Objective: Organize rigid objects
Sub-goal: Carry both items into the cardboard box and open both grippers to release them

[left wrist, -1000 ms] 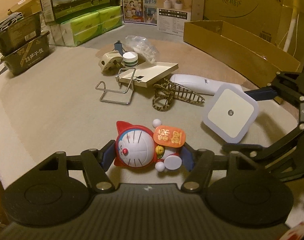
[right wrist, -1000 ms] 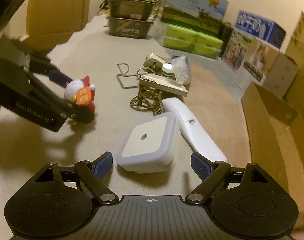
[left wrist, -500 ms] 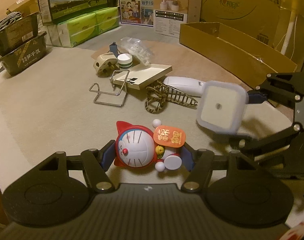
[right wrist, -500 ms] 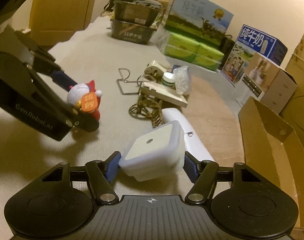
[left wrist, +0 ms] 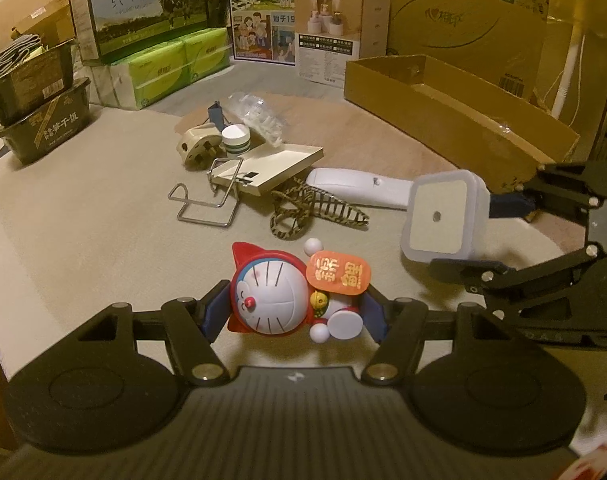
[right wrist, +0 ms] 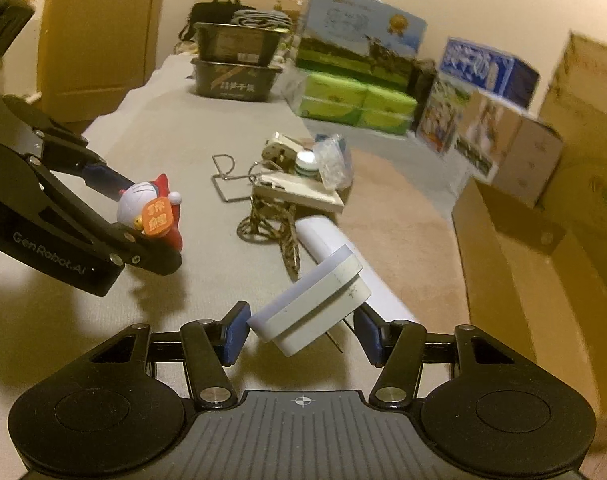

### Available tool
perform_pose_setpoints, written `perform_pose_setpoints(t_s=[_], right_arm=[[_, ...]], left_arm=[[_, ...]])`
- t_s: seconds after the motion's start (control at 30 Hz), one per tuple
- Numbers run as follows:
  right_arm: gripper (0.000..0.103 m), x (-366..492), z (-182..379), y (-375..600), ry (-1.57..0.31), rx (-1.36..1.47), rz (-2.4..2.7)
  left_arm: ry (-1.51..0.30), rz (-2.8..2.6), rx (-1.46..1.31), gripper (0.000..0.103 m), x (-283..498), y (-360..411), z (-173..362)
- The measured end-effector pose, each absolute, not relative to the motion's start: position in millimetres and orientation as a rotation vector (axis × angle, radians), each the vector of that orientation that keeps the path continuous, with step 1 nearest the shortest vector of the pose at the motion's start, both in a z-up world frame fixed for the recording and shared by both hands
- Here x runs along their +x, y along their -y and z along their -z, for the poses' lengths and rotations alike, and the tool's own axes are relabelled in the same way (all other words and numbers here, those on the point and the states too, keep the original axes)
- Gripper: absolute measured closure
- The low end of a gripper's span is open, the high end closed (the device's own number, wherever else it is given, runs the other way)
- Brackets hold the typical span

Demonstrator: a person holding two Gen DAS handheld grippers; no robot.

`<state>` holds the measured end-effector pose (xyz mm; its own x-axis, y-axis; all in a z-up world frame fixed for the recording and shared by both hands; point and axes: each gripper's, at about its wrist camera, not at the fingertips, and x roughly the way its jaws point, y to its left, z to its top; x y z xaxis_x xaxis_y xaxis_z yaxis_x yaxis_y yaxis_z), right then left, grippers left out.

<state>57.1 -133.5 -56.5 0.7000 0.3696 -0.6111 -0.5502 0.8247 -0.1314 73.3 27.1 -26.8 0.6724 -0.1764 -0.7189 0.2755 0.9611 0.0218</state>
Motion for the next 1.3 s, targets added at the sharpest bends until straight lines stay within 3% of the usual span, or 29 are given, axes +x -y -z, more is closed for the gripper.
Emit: perform_pose_setpoints(t_s=[0.6,0.93,1.3], right_arm=[[0.046,45.4,13.2,182.6,-0.487,-0.232,-0.418],[0.046,64.5,-18.7,255.3,-0.447,-0.169,-0.273],[0.046,96.4,-9.3,346.7,-0.519,-0.121,-0.148]], left_arm=[[-0.761,0.260,0.134,0.039,88.9,19.5,-7.0],[-0.696,0.375,0.167,0.039,114.7,95.2,-35.0],[-0.676,0.497,0.200,0.039,157.5,181.8,-34.2]])
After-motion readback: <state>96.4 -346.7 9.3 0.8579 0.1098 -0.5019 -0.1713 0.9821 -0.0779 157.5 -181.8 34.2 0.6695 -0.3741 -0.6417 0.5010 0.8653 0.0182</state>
